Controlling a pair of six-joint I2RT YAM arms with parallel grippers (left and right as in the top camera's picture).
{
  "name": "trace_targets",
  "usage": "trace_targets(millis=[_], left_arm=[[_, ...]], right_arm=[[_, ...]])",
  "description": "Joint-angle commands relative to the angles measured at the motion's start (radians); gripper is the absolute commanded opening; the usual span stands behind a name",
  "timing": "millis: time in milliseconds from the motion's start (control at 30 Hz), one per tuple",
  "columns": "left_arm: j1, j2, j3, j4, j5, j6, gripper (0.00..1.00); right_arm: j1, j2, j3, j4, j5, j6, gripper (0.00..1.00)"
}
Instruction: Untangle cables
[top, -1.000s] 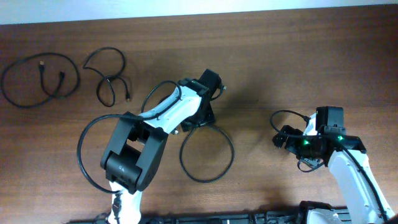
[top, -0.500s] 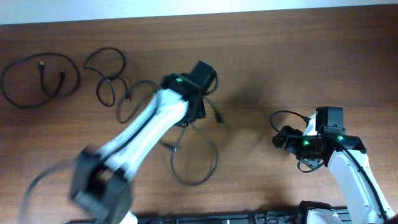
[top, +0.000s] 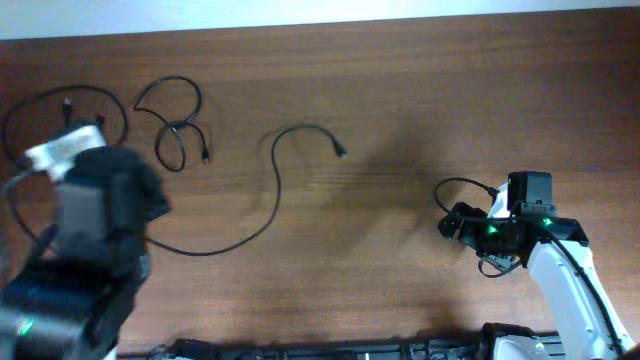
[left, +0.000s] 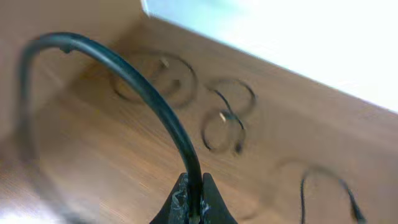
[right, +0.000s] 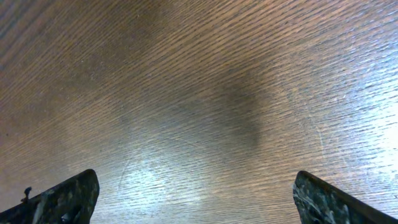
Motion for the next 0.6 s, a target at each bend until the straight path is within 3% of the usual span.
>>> trace_targets(millis=[0,33,67,167,200,333,500,567], left_arm=[[0.136,-0.029,0.092,0.001,-0.205,0.098,0.00],[0.178,-0.029,0.094,0.004,-0.133,0.091,0.00],[0.205,-0.019,0.094,0.004,0.043,0.102,0.00],[0.207,0.069,0.094,-0.005,0.512,0.312,0.00],[0.204,0.125,0.093,-0.028,0.571,0.323,0.00],[0.101,0.354,0.093,-0.082,0.641,0.323,0.00],[-0.112,0.607,0.093,0.136,0.661,0.323,0.00],[-0.154,0.703,0.093,0.157,0.570,0.283,0.00]], right_arm=[[0.007,0.001,0.004,-0.002,-0.002,-0.011,0.99],[0.007,0.001,0.004,-0.002,-0.002,-0.011,0.99],[0.007,0.001,0.004,-0.002,-0.002,-0.011,0.99],[0.007,0.001,0.004,-0.002,-0.002,-0.011,0.99],[0.007,0.001,0.004,-0.002,-0.002,-0.011,0.99],[0.007,0.001,0.004,-0.002,-0.002,-0.011,0.99],[0.007,0.001,0.004,-0.002,-0.002,-0.011,0.99],[0.007,0.001,0.004,-0.002,-0.002,-0.011,0.99]])
